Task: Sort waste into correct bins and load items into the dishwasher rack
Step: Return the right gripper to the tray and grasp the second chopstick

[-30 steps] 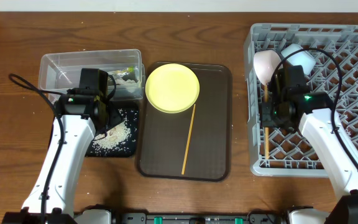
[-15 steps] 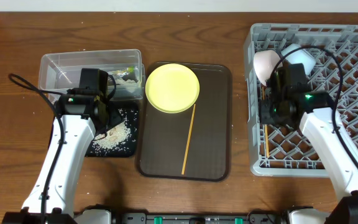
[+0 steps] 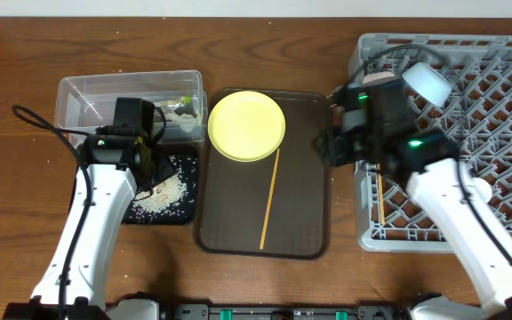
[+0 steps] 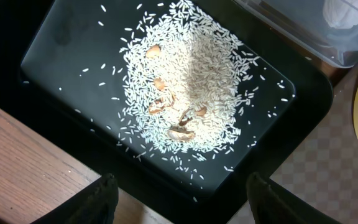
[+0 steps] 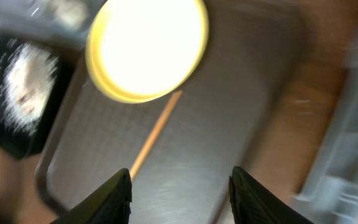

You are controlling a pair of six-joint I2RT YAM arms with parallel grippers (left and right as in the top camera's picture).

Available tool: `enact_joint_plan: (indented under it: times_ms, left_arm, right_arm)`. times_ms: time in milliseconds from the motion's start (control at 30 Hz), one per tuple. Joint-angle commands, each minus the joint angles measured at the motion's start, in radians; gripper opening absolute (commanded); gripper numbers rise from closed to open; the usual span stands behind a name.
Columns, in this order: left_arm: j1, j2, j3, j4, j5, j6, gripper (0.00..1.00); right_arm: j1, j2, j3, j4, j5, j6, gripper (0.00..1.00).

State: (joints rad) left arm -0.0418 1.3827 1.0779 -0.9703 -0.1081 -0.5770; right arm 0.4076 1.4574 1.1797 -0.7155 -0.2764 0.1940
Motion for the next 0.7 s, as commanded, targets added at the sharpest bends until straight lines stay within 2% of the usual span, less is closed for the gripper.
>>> enact_joint_plan:
  times_ms: [0, 100, 333, 667]
  left_arm:
    - [0.004, -0.008, 0.006, -0.006, -0.005, -0.008, 0.69]
    - [0.004, -0.008, 0.006, -0.006, -0.005, -0.008, 0.69]
    - [0.004, -0.008, 0.006, -0.006, -0.005, -0.008, 0.69]
    - [0.004, -0.008, 0.006, -0.006, -0.005, -0.008, 0.69]
  right_arm:
    - [0.096, 0.066, 0.011, -0.001, 0.051, 0.065, 0.53]
    - [0.177, 0.142, 0.011, 0.008, 0.083, 0.110, 0.55]
    - [0.289, 0.302, 0.011, 0.044, 0.111, 0.266, 0.51]
    - [0.353, 0.428, 0.011, 0.046, 0.233, 0.373, 0.50]
